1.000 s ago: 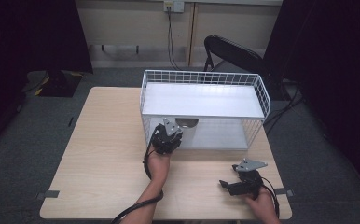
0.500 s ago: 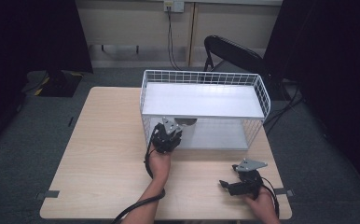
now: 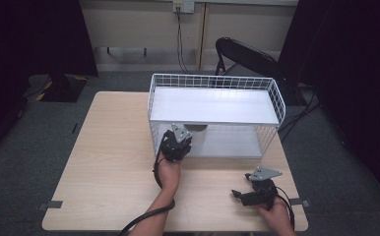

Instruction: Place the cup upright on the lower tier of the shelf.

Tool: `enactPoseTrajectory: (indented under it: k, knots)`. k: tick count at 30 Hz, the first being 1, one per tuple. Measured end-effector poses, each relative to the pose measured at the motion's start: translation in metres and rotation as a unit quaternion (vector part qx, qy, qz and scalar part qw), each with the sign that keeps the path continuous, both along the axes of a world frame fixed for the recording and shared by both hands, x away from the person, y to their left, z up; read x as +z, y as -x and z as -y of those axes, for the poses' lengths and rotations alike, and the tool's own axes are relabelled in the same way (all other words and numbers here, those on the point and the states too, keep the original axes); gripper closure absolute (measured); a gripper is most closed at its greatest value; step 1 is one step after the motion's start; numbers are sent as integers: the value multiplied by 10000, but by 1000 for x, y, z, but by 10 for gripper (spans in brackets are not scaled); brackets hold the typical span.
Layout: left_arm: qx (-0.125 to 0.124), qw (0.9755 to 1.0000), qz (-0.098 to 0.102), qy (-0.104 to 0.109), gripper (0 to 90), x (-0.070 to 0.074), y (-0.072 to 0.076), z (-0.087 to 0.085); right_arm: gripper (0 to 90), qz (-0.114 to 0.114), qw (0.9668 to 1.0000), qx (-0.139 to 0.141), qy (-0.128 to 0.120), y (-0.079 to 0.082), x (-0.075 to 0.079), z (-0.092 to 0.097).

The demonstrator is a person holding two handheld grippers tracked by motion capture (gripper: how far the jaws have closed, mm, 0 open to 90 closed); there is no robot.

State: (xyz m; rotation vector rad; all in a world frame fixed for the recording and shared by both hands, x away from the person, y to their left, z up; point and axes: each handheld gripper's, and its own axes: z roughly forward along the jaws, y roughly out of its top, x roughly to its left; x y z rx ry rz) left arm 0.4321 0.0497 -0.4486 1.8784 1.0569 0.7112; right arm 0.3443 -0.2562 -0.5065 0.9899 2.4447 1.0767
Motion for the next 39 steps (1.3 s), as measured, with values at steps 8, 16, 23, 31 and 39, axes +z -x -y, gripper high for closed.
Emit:
enactPoseTrajectory:
  k: [8, 16, 23, 31, 39]
  knots:
    - [19, 10000, 76, -27, 498, 5, 4, 1, 148, 1, 10000, 0, 0, 0, 0, 0]
    - [-134, 9999, -32, -24, 356, 9, 13, -5, 148, 1, 10000, 0, 0, 0, 0, 0]
    - [-255, 9996, -137, 4, 314, 11, 22, -17, 148, 3, 10000, -1, -1, 0, 0, 0]
    - [-417, 9988, -263, 6, 285, 8, 36, -28, 148, 1, 10000, -3, 0, 0, 0, 0]
    - [-652, 9974, -304, 90, 251, 11, 45, -38, 148, 2, 10000, 0, 2, 0, 0, 0]
